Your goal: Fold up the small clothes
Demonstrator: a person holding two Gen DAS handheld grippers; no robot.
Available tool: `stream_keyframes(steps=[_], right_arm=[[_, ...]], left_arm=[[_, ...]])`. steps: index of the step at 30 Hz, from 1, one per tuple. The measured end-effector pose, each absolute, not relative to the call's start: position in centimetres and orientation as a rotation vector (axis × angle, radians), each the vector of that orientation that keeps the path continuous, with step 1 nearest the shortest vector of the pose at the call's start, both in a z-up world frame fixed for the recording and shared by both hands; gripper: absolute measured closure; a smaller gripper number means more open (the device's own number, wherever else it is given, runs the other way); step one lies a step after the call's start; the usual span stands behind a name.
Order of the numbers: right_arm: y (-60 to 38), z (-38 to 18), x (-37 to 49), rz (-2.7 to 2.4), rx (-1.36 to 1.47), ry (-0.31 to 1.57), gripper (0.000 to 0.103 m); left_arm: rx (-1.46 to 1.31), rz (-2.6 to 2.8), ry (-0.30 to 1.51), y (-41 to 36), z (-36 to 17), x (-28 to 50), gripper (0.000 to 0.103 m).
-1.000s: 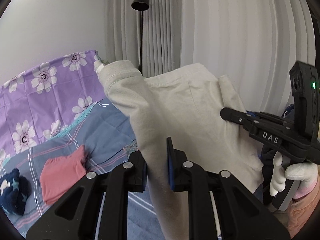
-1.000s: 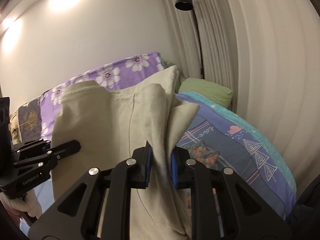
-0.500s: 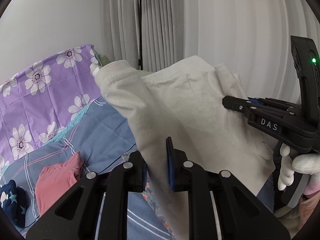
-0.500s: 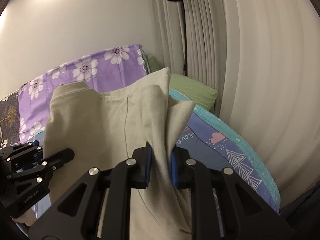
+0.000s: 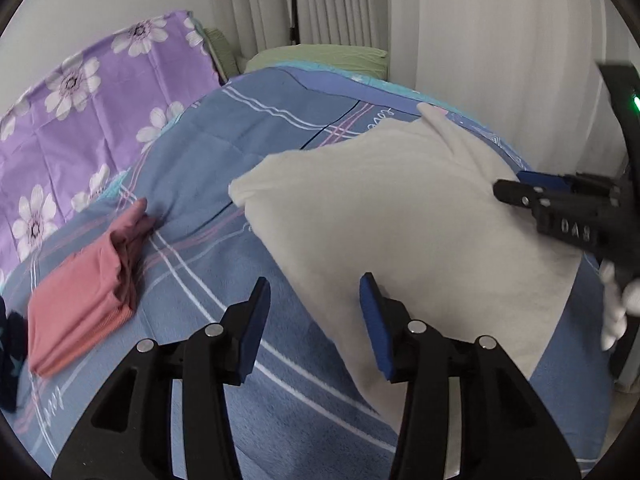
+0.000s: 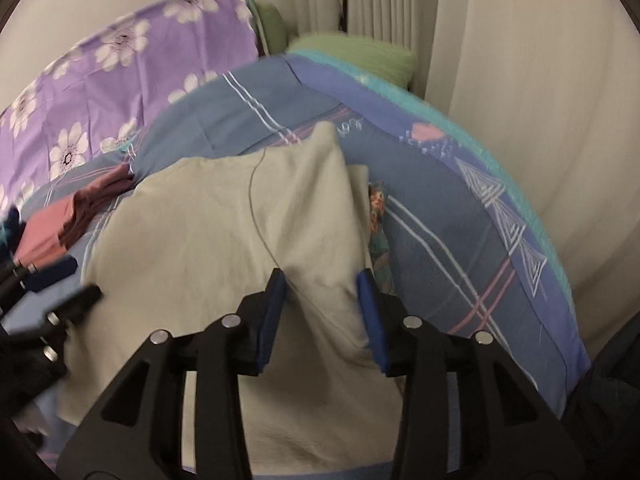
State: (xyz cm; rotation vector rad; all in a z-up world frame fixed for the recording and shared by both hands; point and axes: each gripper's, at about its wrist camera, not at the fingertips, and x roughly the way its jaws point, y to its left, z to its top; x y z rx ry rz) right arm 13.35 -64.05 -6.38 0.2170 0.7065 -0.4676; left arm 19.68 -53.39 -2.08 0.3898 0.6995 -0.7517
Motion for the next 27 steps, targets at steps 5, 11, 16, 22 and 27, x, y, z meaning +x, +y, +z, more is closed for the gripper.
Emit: stream_keyframes(steps=[5,11,16,22,27], right_arm=[[-63.9,-6.8,11.1,-0.472,0.254,0.701,0.062],[-62.8,-7.6,7.7,-0.504,0.253,0.711,0.057],[-60.4,-5.9,4.1,-0.502,0.269,0.681,0.057],[-55.2,-1.4,-1.1,-0.525,0.174,0.535,0.027],[-52.0,0.0,-5.8,-0.559,0.179,0.425,0.013]], left_arm=[[0.371,-0.753,0.720,-52.7,-1.7,19.2,0.051],[0.339,-0.773,0.724,-50.7,-2.7,17.3,0.047],[0.275,-0.777,0.719,-49.0,-1.6,15.2,0.045],[0.244,-0.784,0.646,-47.6,1.0,11.3,0.035],[0.245,-0.776,0.571,-45.7,2.8,7.1,0.021]])
